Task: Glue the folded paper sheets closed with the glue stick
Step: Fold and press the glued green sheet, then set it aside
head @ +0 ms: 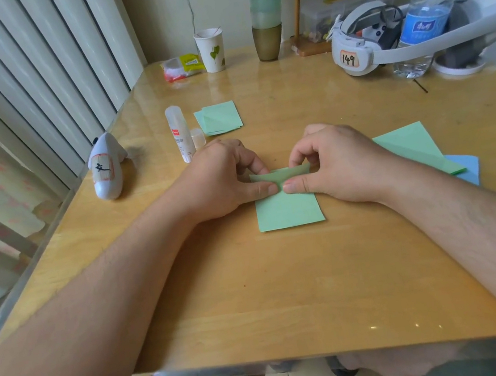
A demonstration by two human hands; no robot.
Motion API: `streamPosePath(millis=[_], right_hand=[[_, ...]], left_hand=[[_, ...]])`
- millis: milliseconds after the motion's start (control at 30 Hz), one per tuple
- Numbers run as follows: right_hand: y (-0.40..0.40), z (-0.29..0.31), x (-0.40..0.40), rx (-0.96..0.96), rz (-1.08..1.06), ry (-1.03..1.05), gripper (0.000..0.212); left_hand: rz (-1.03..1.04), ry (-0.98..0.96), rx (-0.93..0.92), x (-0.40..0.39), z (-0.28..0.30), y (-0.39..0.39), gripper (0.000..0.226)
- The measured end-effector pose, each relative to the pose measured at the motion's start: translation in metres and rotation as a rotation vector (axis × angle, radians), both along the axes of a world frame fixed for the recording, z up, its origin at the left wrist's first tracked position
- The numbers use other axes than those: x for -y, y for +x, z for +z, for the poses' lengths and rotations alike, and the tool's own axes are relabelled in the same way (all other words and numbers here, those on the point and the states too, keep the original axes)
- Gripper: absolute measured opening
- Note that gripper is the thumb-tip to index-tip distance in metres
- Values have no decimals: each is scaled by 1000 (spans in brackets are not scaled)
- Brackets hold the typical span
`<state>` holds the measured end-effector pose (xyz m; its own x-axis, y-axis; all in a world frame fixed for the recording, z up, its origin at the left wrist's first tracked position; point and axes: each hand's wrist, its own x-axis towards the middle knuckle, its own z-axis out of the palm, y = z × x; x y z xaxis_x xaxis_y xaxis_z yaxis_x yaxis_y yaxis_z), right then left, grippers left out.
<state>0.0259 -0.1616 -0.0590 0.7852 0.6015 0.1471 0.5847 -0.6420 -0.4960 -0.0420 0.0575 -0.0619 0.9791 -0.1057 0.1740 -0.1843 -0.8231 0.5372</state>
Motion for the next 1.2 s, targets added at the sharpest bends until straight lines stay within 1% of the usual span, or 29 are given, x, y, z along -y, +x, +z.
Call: streamPosePath(millis=[100, 300, 400, 533, 700, 967, 1133, 1200], right_hand=[[2, 1, 3, -16, -14, -2, 28], [2, 2, 1, -19, -19, 9, 27], [1, -1, -4, 19, -17, 14, 27], [-1, -3, -6, 56, -25, 24, 24], [-2, -3, -5, 48, -27, 19, 24], [3, 1, 5, -2, -70, 9, 25], [2, 0, 4, 4, -55, 26, 24], [3, 6, 2, 17, -19, -32, 23]], left_hand=[[15, -10, -12, -4, -2, -1, 15], [-3, -15, -20, -5, -3, 0, 22], [-11, 37, 42, 2, -5, 3, 25], [2, 11, 106, 4, -7, 5, 24], [-8, 2, 70, 1, -7, 5, 24], [-5, -55, -51, -13, -2, 0, 25], [-11, -68, -69, -12, 1, -2, 24], [4, -40, -43, -8, 0, 0, 26]])
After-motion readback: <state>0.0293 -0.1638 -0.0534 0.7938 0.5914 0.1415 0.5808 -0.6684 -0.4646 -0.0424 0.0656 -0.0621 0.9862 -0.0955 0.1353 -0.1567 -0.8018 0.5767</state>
